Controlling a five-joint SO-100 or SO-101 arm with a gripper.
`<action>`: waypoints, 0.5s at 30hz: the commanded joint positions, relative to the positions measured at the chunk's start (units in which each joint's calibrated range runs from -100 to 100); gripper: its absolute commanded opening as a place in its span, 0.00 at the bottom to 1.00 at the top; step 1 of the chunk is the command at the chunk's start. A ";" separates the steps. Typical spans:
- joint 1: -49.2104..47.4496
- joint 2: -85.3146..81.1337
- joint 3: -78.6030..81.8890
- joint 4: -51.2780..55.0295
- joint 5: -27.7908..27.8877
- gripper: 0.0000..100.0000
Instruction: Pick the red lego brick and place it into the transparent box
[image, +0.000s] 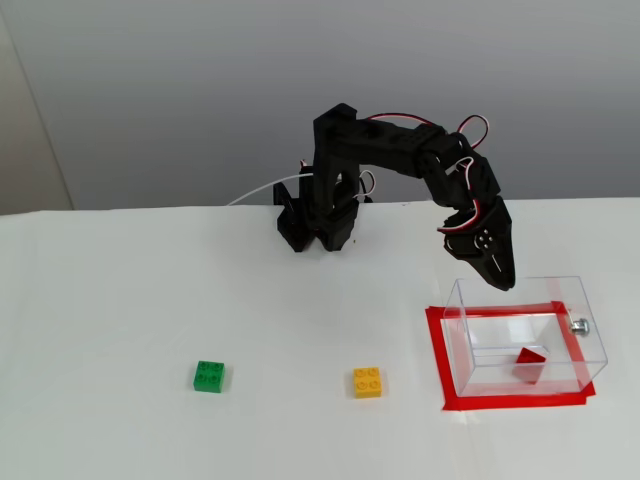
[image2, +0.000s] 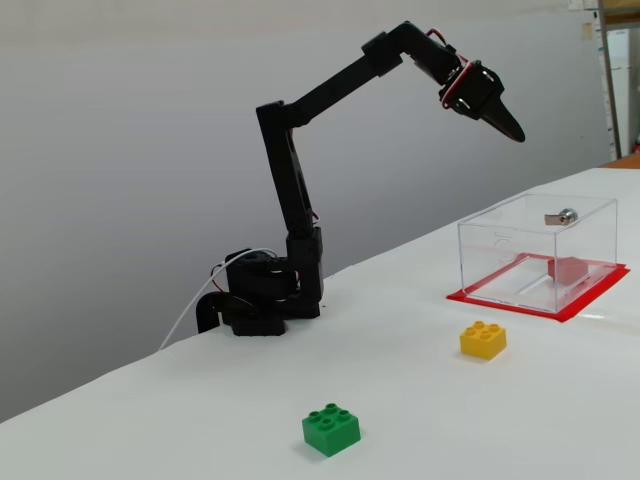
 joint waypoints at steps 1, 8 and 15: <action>2.93 -5.88 -1.33 0.84 -0.01 0.02; 9.95 -12.59 -1.33 1.10 -0.11 0.02; 21.78 -18.78 -1.24 0.66 -0.27 0.02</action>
